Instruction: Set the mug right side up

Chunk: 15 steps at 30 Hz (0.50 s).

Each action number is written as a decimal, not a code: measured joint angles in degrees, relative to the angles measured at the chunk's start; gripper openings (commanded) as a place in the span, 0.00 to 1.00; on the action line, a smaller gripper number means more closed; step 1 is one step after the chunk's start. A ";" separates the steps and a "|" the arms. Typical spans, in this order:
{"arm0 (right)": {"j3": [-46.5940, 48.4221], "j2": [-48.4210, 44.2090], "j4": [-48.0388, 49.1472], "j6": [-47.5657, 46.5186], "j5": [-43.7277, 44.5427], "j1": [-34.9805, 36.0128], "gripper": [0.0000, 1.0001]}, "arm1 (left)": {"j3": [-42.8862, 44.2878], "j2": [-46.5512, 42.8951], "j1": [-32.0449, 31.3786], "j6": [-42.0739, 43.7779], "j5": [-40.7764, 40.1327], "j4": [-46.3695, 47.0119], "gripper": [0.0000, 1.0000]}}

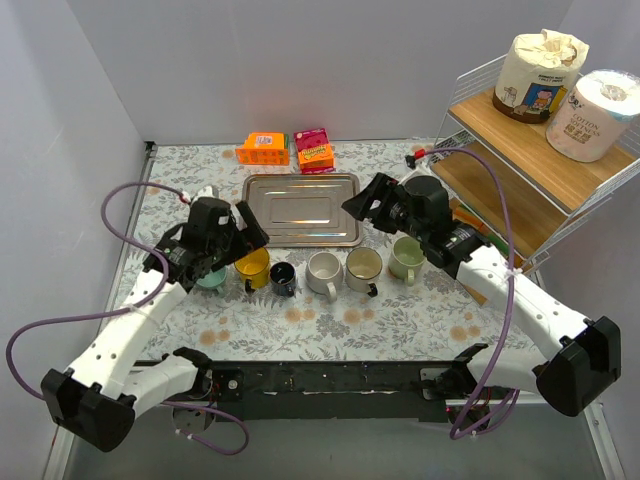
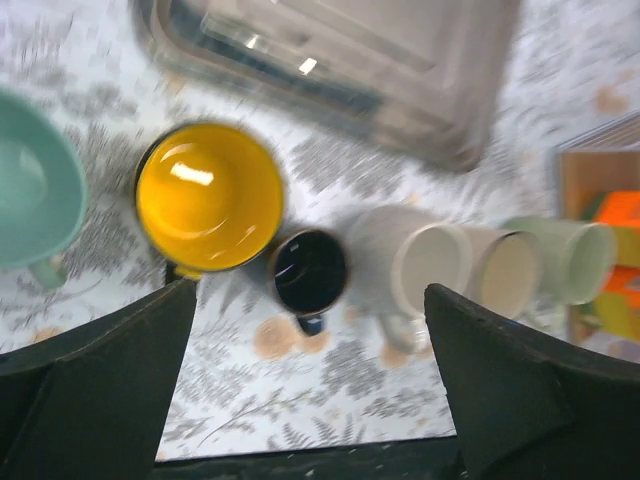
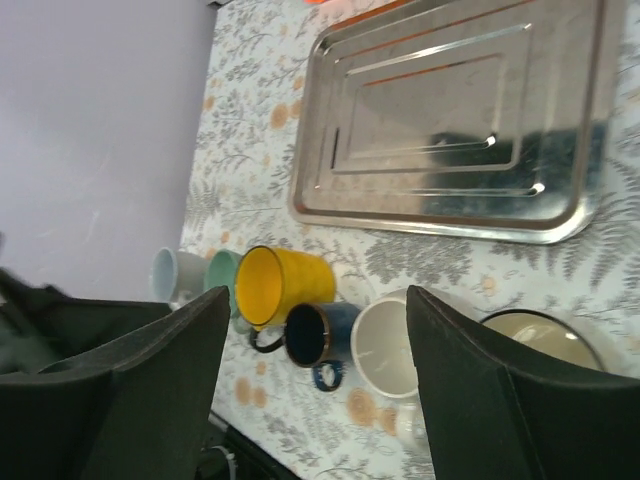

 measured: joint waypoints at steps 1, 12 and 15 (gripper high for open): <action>0.00 -0.52 -0.66 -1.55 0.74 -0.37 0.83 | 3.13 -0.07 -0.02 0.22 -0.42 -0.26 0.98; 0.00 -14.82 -5.62 -23.39 19.56 -1.38 0.86 | 33.92 6.19 -0.02 6.34 -8.55 -9.18 0.98; -0.07 -21.03 -4.76 -29.07 23.37 -1.42 0.86 | 41.92 5.31 -0.02 9.01 -11.15 -9.94 0.98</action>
